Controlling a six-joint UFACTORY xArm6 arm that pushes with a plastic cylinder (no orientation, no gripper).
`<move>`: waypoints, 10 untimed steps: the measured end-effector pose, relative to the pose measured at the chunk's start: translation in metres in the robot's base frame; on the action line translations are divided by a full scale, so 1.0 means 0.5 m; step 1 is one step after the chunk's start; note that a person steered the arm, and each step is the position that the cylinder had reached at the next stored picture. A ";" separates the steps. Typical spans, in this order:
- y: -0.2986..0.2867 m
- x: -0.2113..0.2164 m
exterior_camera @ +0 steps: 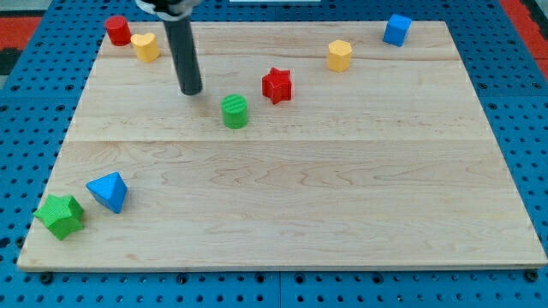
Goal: Push the yellow heart towards the green circle
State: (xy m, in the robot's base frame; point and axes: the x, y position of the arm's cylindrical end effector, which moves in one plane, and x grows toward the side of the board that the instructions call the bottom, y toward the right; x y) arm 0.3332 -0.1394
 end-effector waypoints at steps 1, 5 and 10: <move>-0.137 -0.040; -0.134 -0.161; -0.018 -0.140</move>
State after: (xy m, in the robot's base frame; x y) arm 0.2634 -0.1485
